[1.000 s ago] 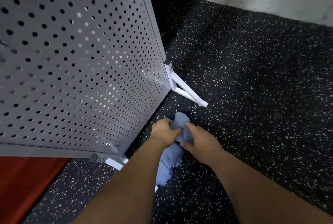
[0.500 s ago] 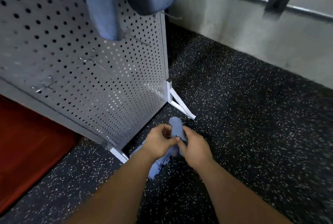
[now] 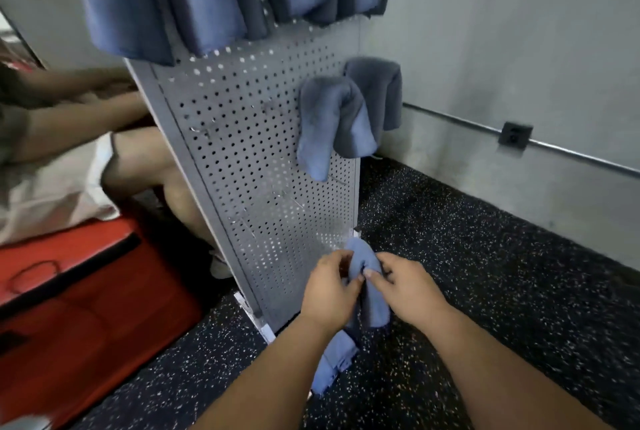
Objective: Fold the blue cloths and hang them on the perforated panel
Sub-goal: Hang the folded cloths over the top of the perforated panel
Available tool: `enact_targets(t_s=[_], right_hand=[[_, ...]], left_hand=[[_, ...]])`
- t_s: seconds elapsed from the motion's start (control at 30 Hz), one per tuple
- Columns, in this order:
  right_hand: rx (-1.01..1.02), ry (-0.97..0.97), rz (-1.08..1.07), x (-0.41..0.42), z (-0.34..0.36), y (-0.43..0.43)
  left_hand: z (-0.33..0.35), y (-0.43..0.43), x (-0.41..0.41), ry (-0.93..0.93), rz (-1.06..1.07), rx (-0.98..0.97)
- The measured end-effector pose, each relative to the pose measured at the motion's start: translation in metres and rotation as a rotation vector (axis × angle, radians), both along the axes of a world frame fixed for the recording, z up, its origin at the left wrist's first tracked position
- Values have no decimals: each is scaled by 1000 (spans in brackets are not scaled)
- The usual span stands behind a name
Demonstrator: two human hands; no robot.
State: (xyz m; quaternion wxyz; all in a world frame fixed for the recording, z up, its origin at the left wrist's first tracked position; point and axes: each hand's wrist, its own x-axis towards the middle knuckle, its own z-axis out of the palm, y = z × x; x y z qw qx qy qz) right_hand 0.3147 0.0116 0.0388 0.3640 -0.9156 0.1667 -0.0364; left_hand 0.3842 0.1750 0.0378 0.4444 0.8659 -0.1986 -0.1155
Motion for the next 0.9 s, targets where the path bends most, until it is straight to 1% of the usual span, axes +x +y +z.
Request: enact_targets(t_s=[0.23, 0.37, 0.6, 0.73, 0.9], right_hand=[[-10, -256, -30, -4, 83, 17], [57, -398, -27, -9, 120, 32], [107, -552, 0, -6, 167, 50], [57, -632, -15, 2, 195, 56], [19, -692, -14, 11, 227, 58]], left_hand=[[82, 10, -19, -198, 117, -111], [121, 17, -26, -330, 161, -154], [177, 38, -34, -522, 248, -226], [205, 49, -30, -578, 302, -291], [239, 59, -24, -587, 320, -338]])
